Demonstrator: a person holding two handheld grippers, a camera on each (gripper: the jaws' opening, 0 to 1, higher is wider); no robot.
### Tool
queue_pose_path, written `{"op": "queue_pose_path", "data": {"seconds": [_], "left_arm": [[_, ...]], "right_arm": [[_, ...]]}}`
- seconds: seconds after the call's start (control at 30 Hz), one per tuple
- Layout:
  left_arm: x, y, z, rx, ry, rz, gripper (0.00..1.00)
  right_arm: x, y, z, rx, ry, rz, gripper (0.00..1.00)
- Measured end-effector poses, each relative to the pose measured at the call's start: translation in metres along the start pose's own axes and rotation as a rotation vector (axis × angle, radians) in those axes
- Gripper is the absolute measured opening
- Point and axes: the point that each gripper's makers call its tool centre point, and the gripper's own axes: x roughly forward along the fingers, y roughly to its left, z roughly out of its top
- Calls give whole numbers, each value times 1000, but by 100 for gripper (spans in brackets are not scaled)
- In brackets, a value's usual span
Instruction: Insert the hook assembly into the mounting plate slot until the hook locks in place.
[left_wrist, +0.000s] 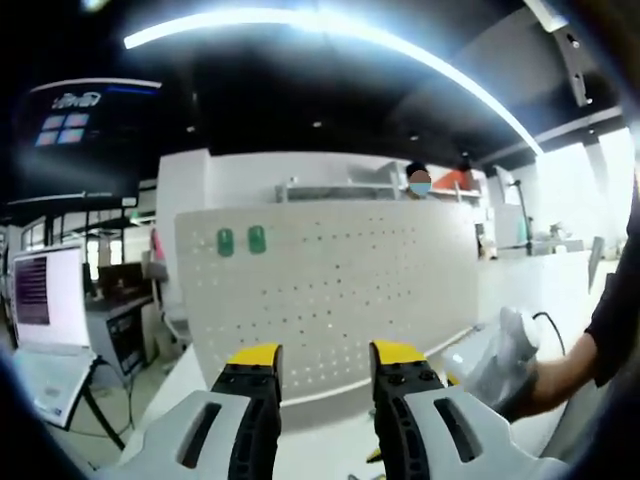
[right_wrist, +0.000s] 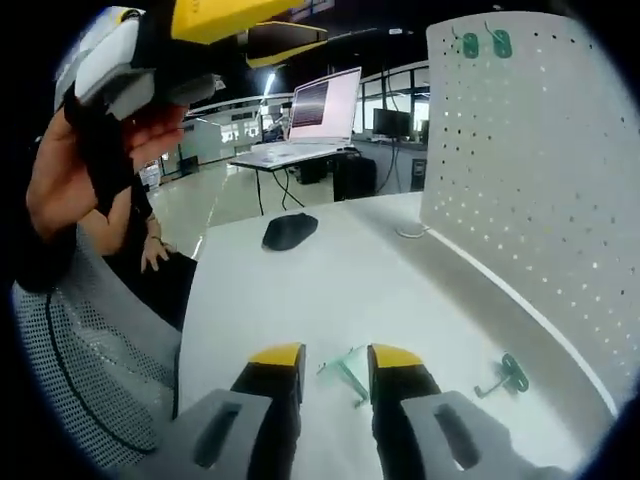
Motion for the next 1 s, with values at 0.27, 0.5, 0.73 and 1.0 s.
{"op": "queue_pose_path", "data": {"seconds": [0.27,0.5,0.73,1.0], "left_arm": [[1,-1,-1,-1,5,-8,35],[1,-2,-2,-8,6,-13,35],[1,-2,-2,-13,8,-16,35],[2,-4,-3,-11,11,-22,34]], "right_arm": [[11,-7,-5,57,21,-13,18],[20,-10,-14,117,51,-9,16],[23,-7,-19,129,64,4,14],[20,-7,-20,84,68,15,5]]}}
